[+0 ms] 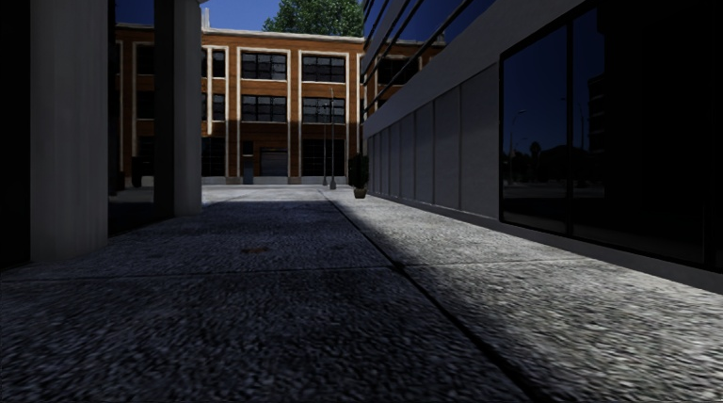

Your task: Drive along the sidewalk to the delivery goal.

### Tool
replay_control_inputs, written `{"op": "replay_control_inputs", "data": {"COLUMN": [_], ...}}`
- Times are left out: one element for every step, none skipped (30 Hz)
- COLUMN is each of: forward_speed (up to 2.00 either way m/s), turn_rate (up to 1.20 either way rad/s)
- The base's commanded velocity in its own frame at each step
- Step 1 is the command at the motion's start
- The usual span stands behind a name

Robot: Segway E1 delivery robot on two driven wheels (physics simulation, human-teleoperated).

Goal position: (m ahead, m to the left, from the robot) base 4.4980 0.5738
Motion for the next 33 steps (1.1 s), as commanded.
{"op": "replay_control_inputs", "data": {"forward_speed": [2.00,2.00,2.00,2.00,2.00,2.00,2.00,2.00,2.00,2.00,2.00,2.00,2.00,2.00,2.00,2.00,2.00,2.00,2.00,2.00,2.00,2.00,2.00,2.00,2.00,2.00,2.00,2.00,2.00,2.00,2.00,2.00,2.00], "turn_rate": [0.22,0.26,0.30,0.30,0.32,0.33,0.33,0.33,0.33,0.33,0.33,0.33,0.33,0.33,0.33,0.33,0.33,0.33,0.33,0.34,0.35,0.35,0.35,0.35,0.36,0.36,0.36,0.36,0.36,0.36,0.36,0.31,0.18]}}
